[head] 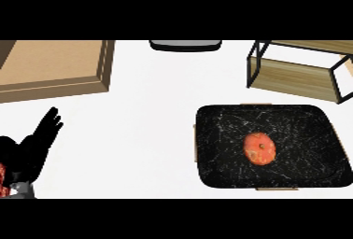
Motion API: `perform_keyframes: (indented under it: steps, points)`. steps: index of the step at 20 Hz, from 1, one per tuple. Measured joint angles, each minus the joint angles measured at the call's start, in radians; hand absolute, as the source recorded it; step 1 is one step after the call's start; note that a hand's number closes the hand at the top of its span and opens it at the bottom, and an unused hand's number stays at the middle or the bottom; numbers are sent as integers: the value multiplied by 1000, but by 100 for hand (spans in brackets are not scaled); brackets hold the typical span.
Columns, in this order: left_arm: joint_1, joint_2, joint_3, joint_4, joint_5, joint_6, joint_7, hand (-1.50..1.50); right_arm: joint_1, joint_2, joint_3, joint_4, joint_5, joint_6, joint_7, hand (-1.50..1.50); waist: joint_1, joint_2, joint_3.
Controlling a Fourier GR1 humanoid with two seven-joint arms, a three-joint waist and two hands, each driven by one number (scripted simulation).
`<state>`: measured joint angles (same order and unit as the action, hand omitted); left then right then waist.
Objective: Pick the sweet potato from the tray and place it in the tiered shelf
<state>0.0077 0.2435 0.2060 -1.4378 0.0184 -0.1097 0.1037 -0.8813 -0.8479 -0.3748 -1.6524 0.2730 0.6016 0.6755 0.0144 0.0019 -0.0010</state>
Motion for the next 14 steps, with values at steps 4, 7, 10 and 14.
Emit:
perform_keyframes:
  steps: [4, 7, 10, 14]
  points:
    - [-16, 10, 13, 31, 4, -12, -18, 0, -24, -9, 61, 115, 98, -65, -82, 150, 2, 2, 0]
    - [-20, 10, 11, 2, 7, -11, 14, 0, -39, -7, 105, 195, 166, -117, -147, 150, 3, 2, 0]
    - [-16, 14, 16, -1, 9, -17, 12, 0, -68, 3, 136, 302, 224, -175, -213, 150, 6, 2, 0]
    - [-26, 11, 18, 4, 7, -16, 15, 0, -115, 25, 153, 462, 275, -252, -296, 150, 9, 4, 1]
